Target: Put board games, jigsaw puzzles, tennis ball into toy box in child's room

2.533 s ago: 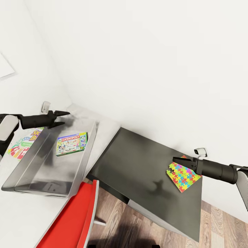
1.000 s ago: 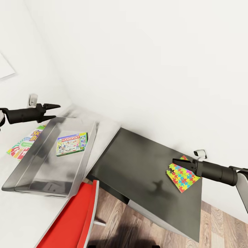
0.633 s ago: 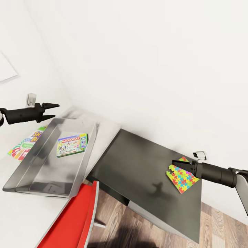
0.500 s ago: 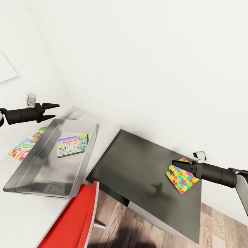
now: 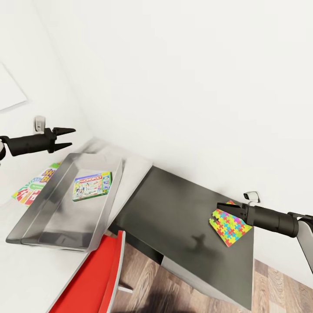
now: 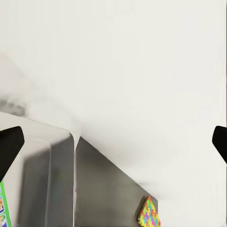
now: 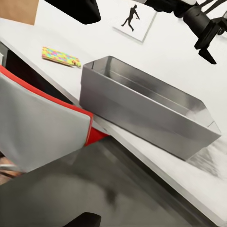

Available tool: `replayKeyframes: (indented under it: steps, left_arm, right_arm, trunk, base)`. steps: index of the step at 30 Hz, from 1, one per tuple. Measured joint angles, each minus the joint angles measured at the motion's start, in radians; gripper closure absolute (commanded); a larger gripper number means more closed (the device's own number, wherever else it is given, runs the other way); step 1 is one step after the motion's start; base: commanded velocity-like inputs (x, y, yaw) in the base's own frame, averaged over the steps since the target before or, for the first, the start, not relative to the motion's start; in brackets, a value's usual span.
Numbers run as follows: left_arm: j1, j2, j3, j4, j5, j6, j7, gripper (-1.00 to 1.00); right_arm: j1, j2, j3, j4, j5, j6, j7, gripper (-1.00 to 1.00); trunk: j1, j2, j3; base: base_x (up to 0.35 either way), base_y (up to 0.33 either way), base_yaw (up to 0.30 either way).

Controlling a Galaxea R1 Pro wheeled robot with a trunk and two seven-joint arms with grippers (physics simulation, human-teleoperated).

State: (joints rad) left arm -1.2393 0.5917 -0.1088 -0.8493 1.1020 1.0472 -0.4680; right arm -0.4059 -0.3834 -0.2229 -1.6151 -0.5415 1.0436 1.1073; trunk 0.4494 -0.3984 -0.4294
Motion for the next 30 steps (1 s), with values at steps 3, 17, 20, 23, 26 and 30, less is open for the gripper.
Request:
replayKeyframes:
  steps: [3,17,20,23,26,30]
  left_arm:
    - [0.0,0.0,-0.001,-0.006,0.011,0.0,0.0,-1.0]
    - [0.004,-0.013,-0.018,-0.014,0.027,0.0,0.001,-1.0]
    - [0.006,-0.019,-0.024,-0.014,0.029,0.0,-0.001,-1.0]
    - [0.007,-0.024,-0.027,-0.014,0.031,0.0,-0.003,-1.0]
    - [0.012,-0.029,-0.03,-0.016,0.032,0.0,-0.003,-1.0]
    - [0.019,-0.039,-0.031,-0.018,0.032,0.0,-0.002,-1.0]
  right_arm:
    - [0.0,0.0,0.0,0.0,0.0,0.0,-0.001,-1.0]
    - [0.0,0.0,-0.001,0.0,0.001,0.0,-0.002,-1.0]
    - [0.0,0.0,-0.001,0.0,0.001,0.0,-0.002,-1.0]
    - [0.0,0.0,-0.001,0.0,0.001,0.0,-0.002,-1.0]
    - [0.0,0.0,-0.001,0.0,0.001,0.0,-0.002,-1.0]
    - [0.0,0.0,-0.001,0.0,0.001,0.0,-0.002,-1.0]
  trunk:
    - [0.0,0.0,0.005]
    - [0.0,0.0,0.028]
    - [0.0,0.0,0.033]
    - [0.0,0.0,0.037]
    - [0.0,0.0,0.042]
    - [0.0,0.0,0.049]
  base:
    - [0.0,0.0,-0.036]
    - [0.0,0.0,-0.072]
    - [0.0,0.0,-0.122]
    - [0.0,0.0,-0.136]
    - [0.0,0.0,-0.146]
    - [0.0,0.0,-0.155]
